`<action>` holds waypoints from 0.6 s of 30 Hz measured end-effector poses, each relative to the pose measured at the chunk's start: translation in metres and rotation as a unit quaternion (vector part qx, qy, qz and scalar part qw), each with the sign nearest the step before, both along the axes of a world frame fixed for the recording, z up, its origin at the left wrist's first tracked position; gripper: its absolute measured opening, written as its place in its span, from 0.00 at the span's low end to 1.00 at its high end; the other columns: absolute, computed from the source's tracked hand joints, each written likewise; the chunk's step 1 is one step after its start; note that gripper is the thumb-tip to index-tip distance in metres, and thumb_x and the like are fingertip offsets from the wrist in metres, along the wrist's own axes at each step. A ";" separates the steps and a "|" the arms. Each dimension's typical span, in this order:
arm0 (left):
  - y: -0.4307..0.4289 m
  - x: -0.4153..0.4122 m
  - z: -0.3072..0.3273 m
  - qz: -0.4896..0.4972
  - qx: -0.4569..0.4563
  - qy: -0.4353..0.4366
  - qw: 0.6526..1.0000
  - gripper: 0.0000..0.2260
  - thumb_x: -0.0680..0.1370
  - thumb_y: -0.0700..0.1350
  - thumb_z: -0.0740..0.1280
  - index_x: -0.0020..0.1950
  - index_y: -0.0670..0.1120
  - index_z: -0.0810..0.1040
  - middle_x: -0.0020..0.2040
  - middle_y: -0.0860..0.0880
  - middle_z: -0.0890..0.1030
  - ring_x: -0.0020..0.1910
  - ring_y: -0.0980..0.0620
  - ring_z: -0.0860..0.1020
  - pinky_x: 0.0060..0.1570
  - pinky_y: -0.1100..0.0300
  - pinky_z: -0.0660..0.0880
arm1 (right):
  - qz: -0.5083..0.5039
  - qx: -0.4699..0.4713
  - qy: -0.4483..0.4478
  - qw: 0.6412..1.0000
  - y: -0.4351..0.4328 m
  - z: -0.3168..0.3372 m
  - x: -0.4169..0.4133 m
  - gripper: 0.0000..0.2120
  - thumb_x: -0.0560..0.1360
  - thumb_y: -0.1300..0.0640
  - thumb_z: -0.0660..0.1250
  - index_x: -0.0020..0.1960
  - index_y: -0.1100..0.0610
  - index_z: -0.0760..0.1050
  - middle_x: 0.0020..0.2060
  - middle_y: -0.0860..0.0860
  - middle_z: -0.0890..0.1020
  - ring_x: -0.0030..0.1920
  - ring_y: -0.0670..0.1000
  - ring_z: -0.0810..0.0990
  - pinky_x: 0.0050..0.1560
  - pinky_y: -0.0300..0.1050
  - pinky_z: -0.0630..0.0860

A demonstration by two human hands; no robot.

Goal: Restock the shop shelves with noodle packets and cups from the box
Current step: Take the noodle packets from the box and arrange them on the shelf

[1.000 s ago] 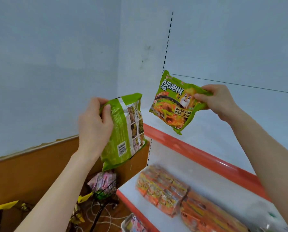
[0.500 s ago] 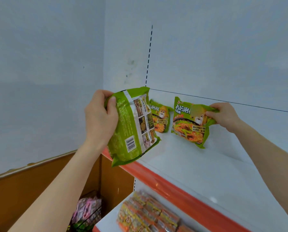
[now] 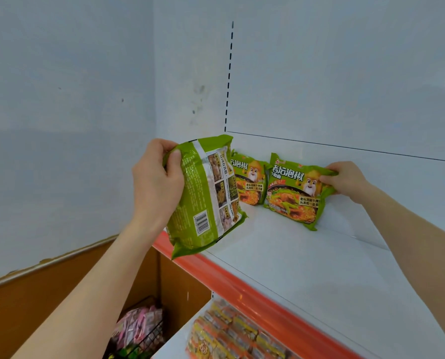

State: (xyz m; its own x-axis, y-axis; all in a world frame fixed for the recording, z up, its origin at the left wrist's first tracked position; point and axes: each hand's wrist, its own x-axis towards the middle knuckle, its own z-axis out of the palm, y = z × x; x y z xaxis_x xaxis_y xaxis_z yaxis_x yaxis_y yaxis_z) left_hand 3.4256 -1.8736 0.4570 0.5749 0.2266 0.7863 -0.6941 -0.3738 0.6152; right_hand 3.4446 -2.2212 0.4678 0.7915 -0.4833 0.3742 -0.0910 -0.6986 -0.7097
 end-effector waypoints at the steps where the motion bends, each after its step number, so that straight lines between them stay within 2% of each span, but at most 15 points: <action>1: 0.000 0.002 0.000 -0.003 -0.001 0.000 1.000 0.03 0.79 0.38 0.61 0.49 0.44 0.73 0.37 0.59 0.72 0.37 0.64 0.71 0.36 0.80 0.65 | -0.003 0.001 0.004 1.000 -0.001 0.001 0.000 0.08 0.73 0.68 0.65 0.52 0.67 0.76 0.42 0.61 0.75 0.42 0.56 0.75 0.33 0.45 0.74; 5: -0.002 0.007 -0.001 -0.012 -0.005 -0.004 1.000 0.04 0.79 0.38 0.61 0.50 0.42 0.74 0.38 0.55 0.74 0.37 0.61 0.72 0.35 0.80 0.65 | -0.012 -0.007 0.015 1.000 0.000 0.003 -0.001 0.07 0.72 0.69 0.66 0.50 0.66 0.77 0.41 0.61 0.76 0.41 0.56 0.75 0.33 0.45 0.74; 8: -0.005 0.010 0.000 -0.014 -0.004 -0.006 1.000 0.05 0.79 0.39 0.60 0.51 0.40 0.75 0.42 0.52 0.75 0.40 0.56 0.72 0.36 0.79 0.65 | -0.025 -0.015 0.019 0.999 0.001 0.004 -0.002 0.07 0.72 0.68 0.66 0.50 0.67 0.77 0.39 0.60 0.76 0.36 0.55 0.74 0.31 0.44 0.75; 10: -0.007 0.010 0.000 -0.022 -0.004 -0.006 1.000 0.05 0.79 0.39 0.60 0.51 0.41 0.74 0.41 0.53 0.75 0.40 0.56 0.72 0.35 0.79 0.65 | -0.036 -0.031 0.022 0.999 0.002 0.005 -0.003 0.08 0.71 0.67 0.67 0.50 0.67 0.77 0.38 0.59 0.76 0.35 0.54 0.74 0.35 0.47 0.77; 13: -0.010 0.012 0.001 -0.034 -0.008 0.003 0.999 0.03 0.79 0.39 0.60 0.48 0.45 0.72 0.37 0.58 0.73 0.37 0.62 0.72 0.35 0.80 0.65 | -0.053 -0.066 0.020 0.996 0.004 0.008 -0.008 0.12 0.70 0.63 0.70 0.51 0.68 0.78 0.43 0.61 0.78 0.43 0.55 0.75 0.50 0.52 0.75; 15: -0.011 0.013 0.002 -0.038 -0.014 0.006 0.999 0.03 0.79 0.39 0.60 0.49 0.44 0.73 0.38 0.57 0.73 0.37 0.61 0.72 0.35 0.80 0.65 | -0.074 -0.088 0.002 0.993 0.007 0.012 -0.016 0.15 0.69 0.60 0.72 0.53 0.65 0.78 0.50 0.61 0.80 0.49 0.56 0.76 0.53 0.50 0.73; 18: -0.011 0.013 0.004 -0.039 -0.034 0.013 0.999 0.04 0.79 0.40 0.60 0.50 0.43 0.74 0.41 0.54 0.74 0.41 0.56 0.72 0.34 0.78 0.65 | -0.130 -0.176 -0.065 0.974 0.022 0.022 -0.033 0.14 0.73 0.56 0.67 0.56 0.61 0.76 0.55 0.59 0.79 0.58 0.59 0.75 0.57 0.50 0.70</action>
State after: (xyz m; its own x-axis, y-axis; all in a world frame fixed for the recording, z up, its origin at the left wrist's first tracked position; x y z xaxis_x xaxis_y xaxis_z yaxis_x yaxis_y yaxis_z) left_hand 3.4389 -1.8844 0.4608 0.6121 0.2320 0.7560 -0.7036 -0.2764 0.6546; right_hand 3.4111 -2.1988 0.4896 0.5944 -0.4851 0.6414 -0.2223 -0.8656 -0.4487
